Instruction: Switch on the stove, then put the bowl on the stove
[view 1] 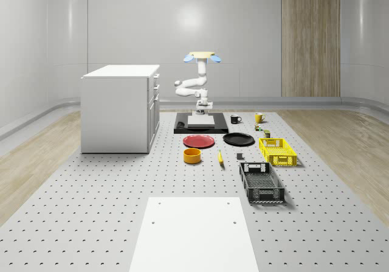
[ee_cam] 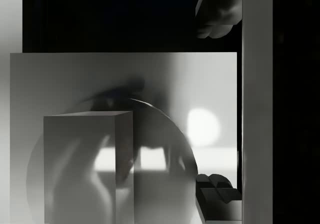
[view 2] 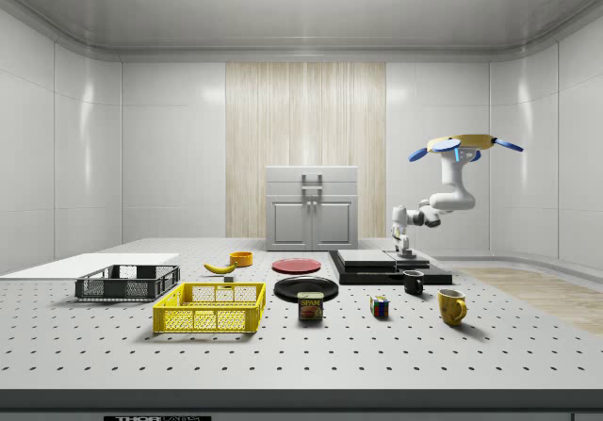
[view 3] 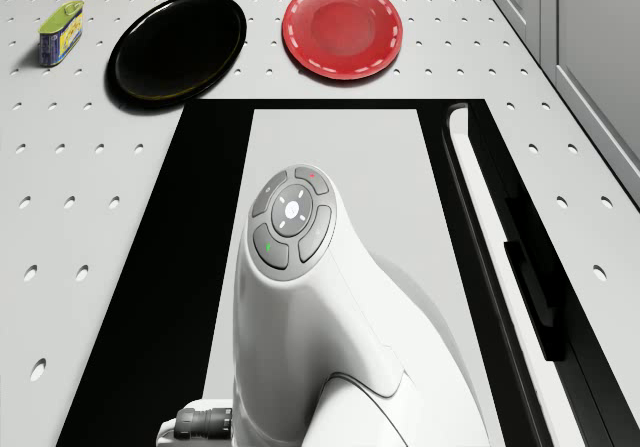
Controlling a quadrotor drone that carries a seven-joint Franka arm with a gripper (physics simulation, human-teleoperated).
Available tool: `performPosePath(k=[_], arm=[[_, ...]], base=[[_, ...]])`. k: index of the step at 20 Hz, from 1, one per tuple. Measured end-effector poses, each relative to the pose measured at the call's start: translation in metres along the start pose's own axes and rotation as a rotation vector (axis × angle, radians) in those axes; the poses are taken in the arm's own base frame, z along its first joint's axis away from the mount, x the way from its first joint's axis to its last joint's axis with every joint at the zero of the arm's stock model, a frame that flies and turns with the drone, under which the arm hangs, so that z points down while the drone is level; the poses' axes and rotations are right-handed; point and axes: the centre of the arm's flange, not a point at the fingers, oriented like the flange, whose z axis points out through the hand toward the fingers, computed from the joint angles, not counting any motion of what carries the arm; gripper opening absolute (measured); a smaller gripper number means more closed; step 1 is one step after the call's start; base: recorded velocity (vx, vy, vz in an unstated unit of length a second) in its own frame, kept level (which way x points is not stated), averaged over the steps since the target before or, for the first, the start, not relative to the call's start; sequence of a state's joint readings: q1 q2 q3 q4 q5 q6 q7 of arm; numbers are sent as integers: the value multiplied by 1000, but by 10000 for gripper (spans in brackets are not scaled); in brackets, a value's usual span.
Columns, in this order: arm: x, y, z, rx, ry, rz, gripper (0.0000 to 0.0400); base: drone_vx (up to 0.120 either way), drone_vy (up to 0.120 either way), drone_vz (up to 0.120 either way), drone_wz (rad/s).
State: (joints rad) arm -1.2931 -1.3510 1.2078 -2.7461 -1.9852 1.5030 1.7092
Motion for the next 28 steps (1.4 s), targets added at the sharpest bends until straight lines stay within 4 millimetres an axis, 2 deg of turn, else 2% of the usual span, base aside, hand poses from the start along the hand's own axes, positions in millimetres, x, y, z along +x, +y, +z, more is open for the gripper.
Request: performPosePath(k=[3, 11, 28], arm=[[0, 0, 0, 0, 0, 0, 400], [-1, -1, 0, 0, 0, 0, 400], [-1, -1, 0, 0, 0, 0, 400]], base=[[120, -13, 0, 0], [120, -120, 0, 0], [120, 0, 0, 0]])
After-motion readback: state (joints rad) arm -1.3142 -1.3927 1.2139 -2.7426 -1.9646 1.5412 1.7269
